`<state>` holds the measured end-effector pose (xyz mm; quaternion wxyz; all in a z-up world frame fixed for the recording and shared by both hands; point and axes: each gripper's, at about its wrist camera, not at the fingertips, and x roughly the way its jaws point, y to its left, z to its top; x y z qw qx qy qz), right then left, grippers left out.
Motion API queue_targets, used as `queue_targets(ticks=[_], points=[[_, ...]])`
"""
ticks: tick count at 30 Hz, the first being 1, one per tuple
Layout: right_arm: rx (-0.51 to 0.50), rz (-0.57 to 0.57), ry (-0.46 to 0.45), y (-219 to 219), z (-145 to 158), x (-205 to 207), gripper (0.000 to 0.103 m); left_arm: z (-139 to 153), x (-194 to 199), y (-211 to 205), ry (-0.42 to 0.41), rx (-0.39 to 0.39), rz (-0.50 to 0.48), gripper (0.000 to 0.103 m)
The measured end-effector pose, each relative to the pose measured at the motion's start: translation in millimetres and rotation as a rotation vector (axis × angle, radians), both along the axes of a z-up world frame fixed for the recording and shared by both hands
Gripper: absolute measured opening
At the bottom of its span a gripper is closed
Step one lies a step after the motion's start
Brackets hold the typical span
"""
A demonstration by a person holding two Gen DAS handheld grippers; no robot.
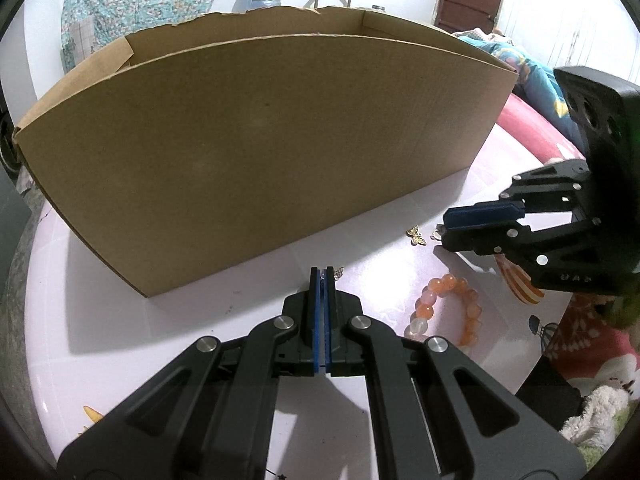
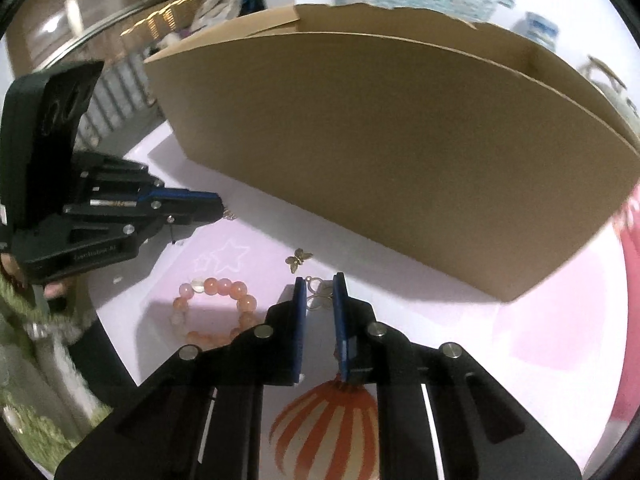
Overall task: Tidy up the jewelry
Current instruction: 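Lift the gold charm with the left gripper and carry it toward the box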
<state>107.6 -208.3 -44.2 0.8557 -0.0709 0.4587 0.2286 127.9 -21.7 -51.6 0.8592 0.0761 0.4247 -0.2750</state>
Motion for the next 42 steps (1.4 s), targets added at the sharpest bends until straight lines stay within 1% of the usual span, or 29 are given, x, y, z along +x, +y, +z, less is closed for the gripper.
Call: queue_targets(ticks=[2, 6, 14, 20, 27, 36, 42], points=[[0.022, -0.038, 0.0, -11.5, 0.4, -8.1, 0.013, 0.3, -0.7, 0.1, 0.0, 0.0, 0.0, 0.001], [0.07, -0.097, 0.01, -19.4, 0.9, -15.4, 0.013, -0.1, 0.2, 0.3, -0.001, 0.0, 0.0, 0.001], [0.105, -0.156, -0.01, -34.5, 12.5, -31.5, 0.013, 6.3, -0.6, -0.3, -0.011, -0.012, -0.016, 0.001], [0.121, -0.194, -0.037, -41.6, 22.7, -41.1, 0.013, 14.9, -10.4, 5.2, -0.022, -0.028, -0.033, 0.001], [0.135, -0.22, -0.082, -41.5, 35.1, -54.0, 0.013, 33.1, -19.7, 10.8, -0.043, -0.054, -0.034, 0.001], [0.142, -0.232, -0.143, -41.3, 54.2, -65.2, 0.013, 72.1, -37.6, 13.7, -0.113, -0.091, -0.043, 0.001], [0.148, -0.228, -0.196, -36.4, 71.0, -74.5, 0.013, 90.4, -46.4, 11.2, -0.137, -0.111, -0.06, 0.001]])
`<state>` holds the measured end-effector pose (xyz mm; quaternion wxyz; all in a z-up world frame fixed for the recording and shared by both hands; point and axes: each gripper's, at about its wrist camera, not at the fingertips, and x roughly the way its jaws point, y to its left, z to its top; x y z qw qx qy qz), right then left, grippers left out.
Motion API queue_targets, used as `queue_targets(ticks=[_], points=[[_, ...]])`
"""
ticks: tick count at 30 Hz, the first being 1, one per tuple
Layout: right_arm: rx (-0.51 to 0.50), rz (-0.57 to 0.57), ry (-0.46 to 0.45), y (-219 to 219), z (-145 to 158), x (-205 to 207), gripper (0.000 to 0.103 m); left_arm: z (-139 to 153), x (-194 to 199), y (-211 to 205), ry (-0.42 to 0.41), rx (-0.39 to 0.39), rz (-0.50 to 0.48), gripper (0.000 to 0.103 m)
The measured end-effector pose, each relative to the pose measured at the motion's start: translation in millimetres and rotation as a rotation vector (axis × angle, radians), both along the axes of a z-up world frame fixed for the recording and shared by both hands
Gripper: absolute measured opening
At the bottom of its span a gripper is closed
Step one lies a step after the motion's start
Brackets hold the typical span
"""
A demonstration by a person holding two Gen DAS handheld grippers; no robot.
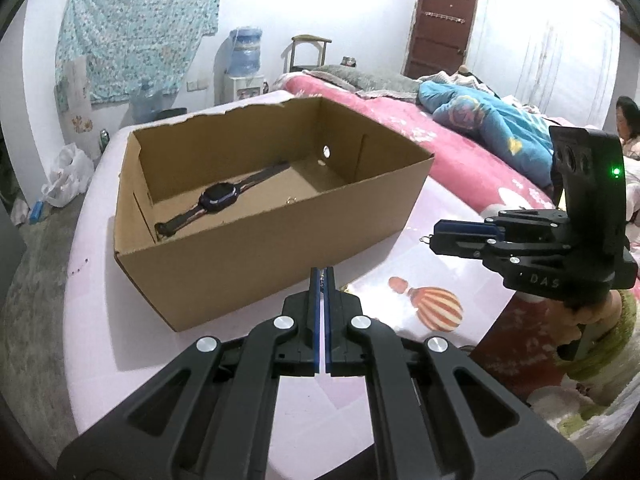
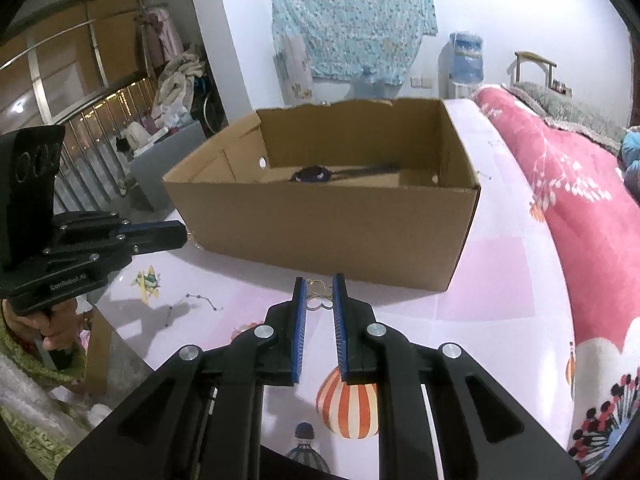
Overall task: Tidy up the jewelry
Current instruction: 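Lift the gold charm with the left gripper and carry it toward the box, then lower the gold charm into the box and open the left gripper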
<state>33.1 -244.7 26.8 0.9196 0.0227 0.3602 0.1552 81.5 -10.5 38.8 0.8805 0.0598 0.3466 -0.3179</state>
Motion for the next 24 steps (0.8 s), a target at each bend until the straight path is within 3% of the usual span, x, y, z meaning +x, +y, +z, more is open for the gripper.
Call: queue_targets(ticks=[12, 18, 21, 24], points=[[0.056, 0.036, -0.1, 3.2, 41.4, -6.2, 0.013, 48.3, -12.4, 0.0, -0.106, -0.064, -0.028, 0.001], [0.065, 0.055, -0.157, -0.3, 67.1, 9.8, 0.013, 73.5, 4.7, -3.8, -0.149, -0.106, -0.043, 0.001], [0.054, 0.064, -0.176, -3.6, 77.3, 23.7, 0.013, 79.7, 18.7, -7.6, -0.143, -0.123, -0.047, 0.001], [0.059, 0.074, -0.168, -8.1, 81.7, 43.1, 0.013, 77.7, 46.9, -13.2, -0.074, -0.152, -0.045, 0.001]])
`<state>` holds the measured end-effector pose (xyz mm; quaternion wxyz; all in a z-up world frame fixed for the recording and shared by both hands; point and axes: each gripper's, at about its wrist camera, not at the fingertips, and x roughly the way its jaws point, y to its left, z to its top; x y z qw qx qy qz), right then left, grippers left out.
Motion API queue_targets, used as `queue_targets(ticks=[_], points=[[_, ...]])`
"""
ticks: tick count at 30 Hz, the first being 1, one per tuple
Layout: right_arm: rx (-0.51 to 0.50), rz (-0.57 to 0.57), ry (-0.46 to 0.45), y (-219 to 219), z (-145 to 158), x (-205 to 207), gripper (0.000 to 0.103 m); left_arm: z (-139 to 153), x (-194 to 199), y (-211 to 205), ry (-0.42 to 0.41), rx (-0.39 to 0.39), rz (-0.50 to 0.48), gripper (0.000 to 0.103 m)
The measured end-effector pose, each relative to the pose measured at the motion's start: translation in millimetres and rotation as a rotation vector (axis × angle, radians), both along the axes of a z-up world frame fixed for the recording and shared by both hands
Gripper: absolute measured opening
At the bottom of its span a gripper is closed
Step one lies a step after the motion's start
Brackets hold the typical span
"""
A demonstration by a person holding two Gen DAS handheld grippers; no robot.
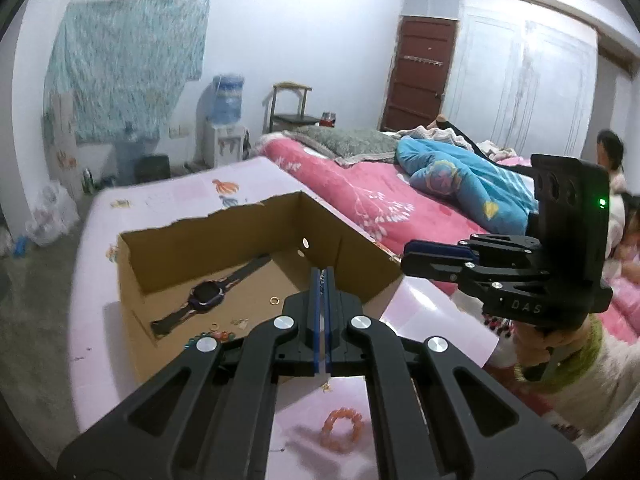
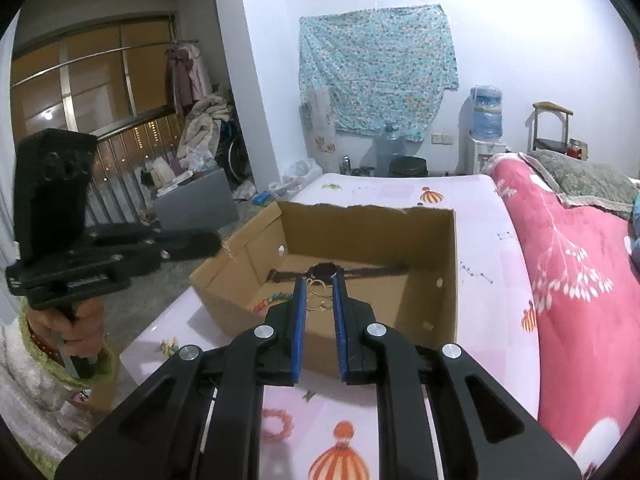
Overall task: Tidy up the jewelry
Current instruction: 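Lower the gold charm into the box and open the left gripper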
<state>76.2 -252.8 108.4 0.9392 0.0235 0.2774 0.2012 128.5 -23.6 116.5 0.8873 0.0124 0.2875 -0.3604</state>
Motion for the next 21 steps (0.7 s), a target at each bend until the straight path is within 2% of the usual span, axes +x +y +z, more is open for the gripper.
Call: queue_targets(ticks=[6, 15, 21], points=[[-0.014, 0.024, 0.098, -2.9, -13.1, 51.3, 0.013, -22.5, 64.4, -16.6, 0.177, 0.002, 0.006, 0.001], [-0.104, 0.054, 0.331, 0.8, -59.9, 107.1, 0.013, -84.1, 160.4, -52.5, 0.492, 0.105, 0.011, 0.001], [-0.137, 0.079, 0.375, 4.7, -66.3, 112.7, 0.013, -105.4, 188.4, -66.4, 0.579, 0.156, 0.032, 0.001]])
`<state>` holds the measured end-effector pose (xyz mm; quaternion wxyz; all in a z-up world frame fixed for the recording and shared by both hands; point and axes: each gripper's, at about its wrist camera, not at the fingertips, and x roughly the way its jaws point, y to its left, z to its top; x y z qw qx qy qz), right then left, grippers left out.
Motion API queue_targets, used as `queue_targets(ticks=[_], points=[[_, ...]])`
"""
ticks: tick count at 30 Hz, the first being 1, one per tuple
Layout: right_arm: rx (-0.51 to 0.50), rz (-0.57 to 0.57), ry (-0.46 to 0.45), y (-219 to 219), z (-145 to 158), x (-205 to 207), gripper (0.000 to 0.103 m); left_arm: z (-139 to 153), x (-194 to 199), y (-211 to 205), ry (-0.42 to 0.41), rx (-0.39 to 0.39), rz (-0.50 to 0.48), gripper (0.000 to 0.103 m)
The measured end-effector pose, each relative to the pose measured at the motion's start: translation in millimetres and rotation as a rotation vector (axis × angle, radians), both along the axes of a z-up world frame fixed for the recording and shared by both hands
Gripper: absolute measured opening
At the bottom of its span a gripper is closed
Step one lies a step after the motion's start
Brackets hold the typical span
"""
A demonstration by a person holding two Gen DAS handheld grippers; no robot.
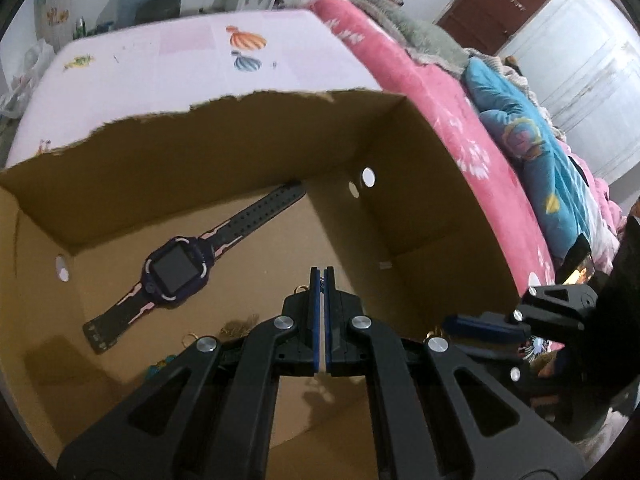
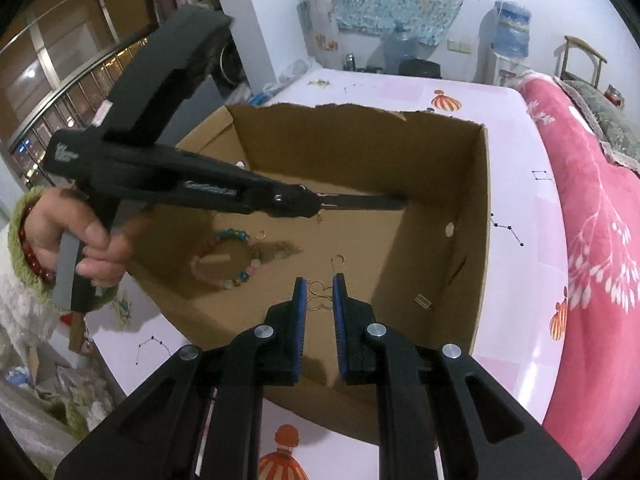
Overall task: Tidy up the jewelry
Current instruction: 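Lower the gold charm into the box and open the left gripper, then withdraw the open left gripper from the box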
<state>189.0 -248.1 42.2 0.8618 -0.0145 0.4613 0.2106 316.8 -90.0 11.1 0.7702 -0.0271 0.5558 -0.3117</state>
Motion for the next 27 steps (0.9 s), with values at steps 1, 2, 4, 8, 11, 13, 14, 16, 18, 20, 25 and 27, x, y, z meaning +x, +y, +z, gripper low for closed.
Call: queue_targets(ticks=[1, 2, 4, 8, 11, 13, 14, 16, 18, 20, 25, 27], points=[[0.001, -0.002, 0.003, -0.6, -0.3, 0.3, 0.014, -1.4, 2.5, -0.1, 0.013, 0.005, 0.012, 0.004], [0.008, -0.003, 0.01, -1.6, -0.8, 1.1, 0.014, -1.3, 3.2, -0.1, 0.021, 0.008, 0.021, 0.008], [0.019, -0.013, 0.015, -4.4, -0.4, 2.1, 0.014, -1.3, 3.2, 1.1, 0.018, 0.004, 0.031, 0.019], [0.035, -0.03, 0.006, -9.9, 2.2, 2.0, 0.014, -0.2, 2.8, 4.7, 0.011, -0.002, 0.039, 0.019], [0.055, -0.042, -0.01, -13.0, 8.9, -1.3, 0.014, 2.4, 1.9, 6.0, 0.001, -0.003, 0.044, 0.02], [0.066, -0.053, -0.023, -15.9, 14.3, -3.5, 0.015, 5.0, 1.4, 5.2, -0.016, 0.003, 0.049, 0.027], [0.072, -0.058, -0.028, -17.3, 17.0, -5.4, 0.015, 7.4, 0.0, 5.1, -0.031, 0.007, 0.051, 0.03], [0.082, -0.069, -0.041, -20.3, 22.6, -9.4, 0.018, 13.1, -4.2, 6.0, -0.062, 0.02, 0.052, 0.036], [0.09, -0.079, -0.054, -21.7, 26.7, -13.7, 0.026, 19.5, -8.8, 7.2, -0.085, 0.026, 0.05, 0.04], [0.103, -0.093, -0.07, -22.9, 31.4, -20.7, 0.029, 28.2, -15.5, 11.3, -0.108, 0.023, 0.058, 0.045], [0.138, -0.136, -0.115, -24.0, 41.5, -43.0, 0.037, 54.8, -43.6, 31.9, -0.191, 0.003, 0.084, 0.059], [0.157, -0.154, -0.141, -23.9, 46.3, -54.0, 0.043, 64.6, -55.8, 40.6, -0.22, -0.009, 0.094, 0.064]])
